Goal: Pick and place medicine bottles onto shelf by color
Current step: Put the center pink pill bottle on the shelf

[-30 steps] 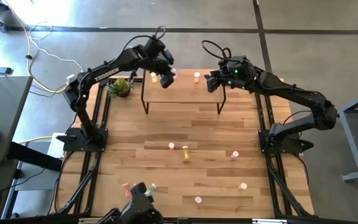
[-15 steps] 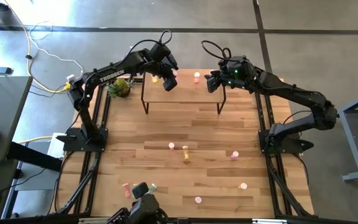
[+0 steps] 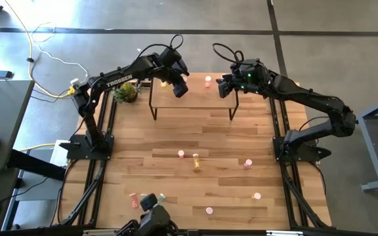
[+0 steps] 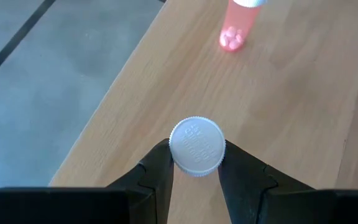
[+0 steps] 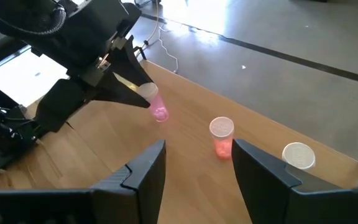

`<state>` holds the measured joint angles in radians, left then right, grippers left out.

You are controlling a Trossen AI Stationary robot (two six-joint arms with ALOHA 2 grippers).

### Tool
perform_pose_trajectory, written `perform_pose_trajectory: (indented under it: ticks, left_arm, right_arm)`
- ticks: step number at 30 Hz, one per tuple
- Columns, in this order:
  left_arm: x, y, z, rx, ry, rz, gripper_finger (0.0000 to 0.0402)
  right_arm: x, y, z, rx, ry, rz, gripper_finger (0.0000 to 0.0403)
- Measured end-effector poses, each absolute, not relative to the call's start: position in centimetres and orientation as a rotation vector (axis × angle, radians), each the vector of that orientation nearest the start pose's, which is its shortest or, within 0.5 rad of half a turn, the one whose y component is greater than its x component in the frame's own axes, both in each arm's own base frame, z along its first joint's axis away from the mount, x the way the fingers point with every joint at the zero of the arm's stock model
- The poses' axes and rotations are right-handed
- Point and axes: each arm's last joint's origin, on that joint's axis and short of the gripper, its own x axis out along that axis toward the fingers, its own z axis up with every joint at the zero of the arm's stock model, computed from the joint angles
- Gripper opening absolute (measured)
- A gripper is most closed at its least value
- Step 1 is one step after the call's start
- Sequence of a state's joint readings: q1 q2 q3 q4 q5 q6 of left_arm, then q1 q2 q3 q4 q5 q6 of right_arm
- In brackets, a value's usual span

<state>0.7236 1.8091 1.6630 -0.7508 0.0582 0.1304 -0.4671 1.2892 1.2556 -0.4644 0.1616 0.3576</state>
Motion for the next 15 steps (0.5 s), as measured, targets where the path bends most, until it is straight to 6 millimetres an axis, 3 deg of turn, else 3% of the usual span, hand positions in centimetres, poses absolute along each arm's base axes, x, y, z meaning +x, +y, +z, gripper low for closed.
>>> perform_pose_trajectory:
  ticks: [15]
  left_arm:
    - [30.32, 26.27, 29.96, -0.208, 0.894, 0.587, 0.0103]
  right_arm:
    - [24.58, -12.92, 36.19, 0.417, 0.396, -0.701, 0.0174]
